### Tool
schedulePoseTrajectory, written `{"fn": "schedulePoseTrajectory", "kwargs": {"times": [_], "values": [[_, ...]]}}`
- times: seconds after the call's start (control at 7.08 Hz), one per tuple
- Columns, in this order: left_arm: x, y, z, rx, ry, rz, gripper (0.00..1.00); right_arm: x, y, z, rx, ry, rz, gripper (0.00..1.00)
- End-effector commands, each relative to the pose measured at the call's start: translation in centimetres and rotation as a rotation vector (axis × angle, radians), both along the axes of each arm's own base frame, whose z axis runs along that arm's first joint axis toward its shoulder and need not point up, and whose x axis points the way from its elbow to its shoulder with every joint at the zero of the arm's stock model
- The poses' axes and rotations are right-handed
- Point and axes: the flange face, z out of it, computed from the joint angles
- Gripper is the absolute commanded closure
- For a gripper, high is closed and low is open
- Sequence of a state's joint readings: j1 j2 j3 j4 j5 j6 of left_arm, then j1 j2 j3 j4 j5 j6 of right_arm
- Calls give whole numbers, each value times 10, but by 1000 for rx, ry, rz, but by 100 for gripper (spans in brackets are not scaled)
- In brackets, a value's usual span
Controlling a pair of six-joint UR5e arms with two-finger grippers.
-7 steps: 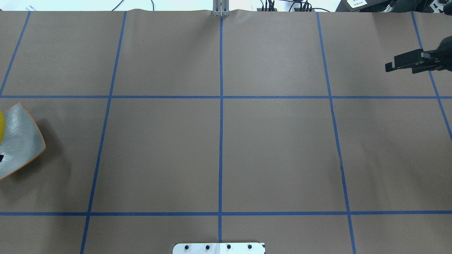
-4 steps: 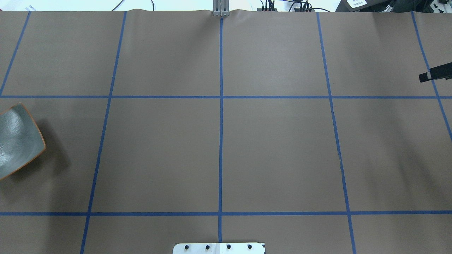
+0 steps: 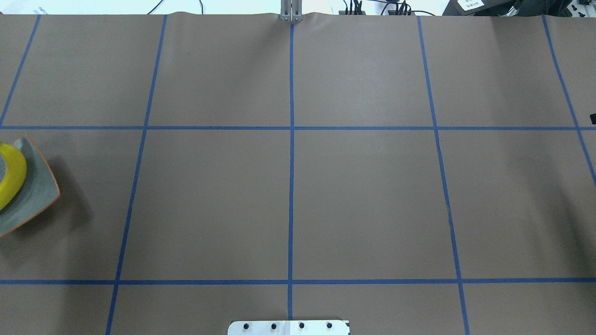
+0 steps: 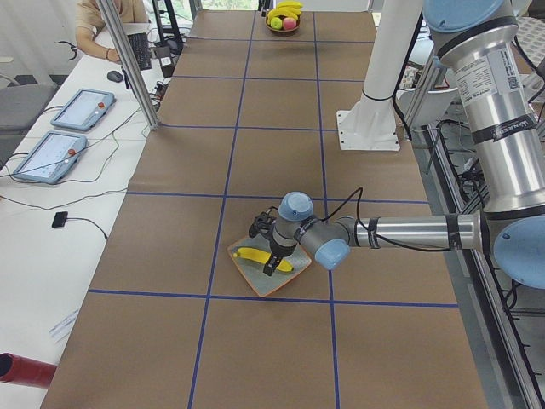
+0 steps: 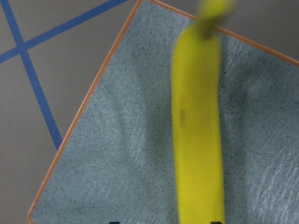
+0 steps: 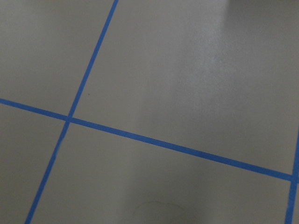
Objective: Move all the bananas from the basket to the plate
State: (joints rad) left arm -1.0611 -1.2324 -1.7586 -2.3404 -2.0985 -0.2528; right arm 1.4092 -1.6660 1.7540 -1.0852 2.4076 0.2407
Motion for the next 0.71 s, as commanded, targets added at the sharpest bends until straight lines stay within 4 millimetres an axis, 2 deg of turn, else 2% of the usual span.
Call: {"fn": "schedulePoseTrajectory", "kwargs": {"times": [0.0,0.14,0.28,0.42,0.57], "values": [[-31,-34,-45,21,127,-39,0,18,13,40,16,34,-40,0],[-37,-52,-63,21,165,-45,0,27,31,62,23,55,-67,0],[-36,-53,-64,23,165,-46,0,54,47,87,15,73,-44,0],[-36,-54,-65,27,164,-48,0,96,53,124,25,102,-21,0],[-36,-57,-70,37,165,-50,0,129,41,153,27,116,5,0]]}}
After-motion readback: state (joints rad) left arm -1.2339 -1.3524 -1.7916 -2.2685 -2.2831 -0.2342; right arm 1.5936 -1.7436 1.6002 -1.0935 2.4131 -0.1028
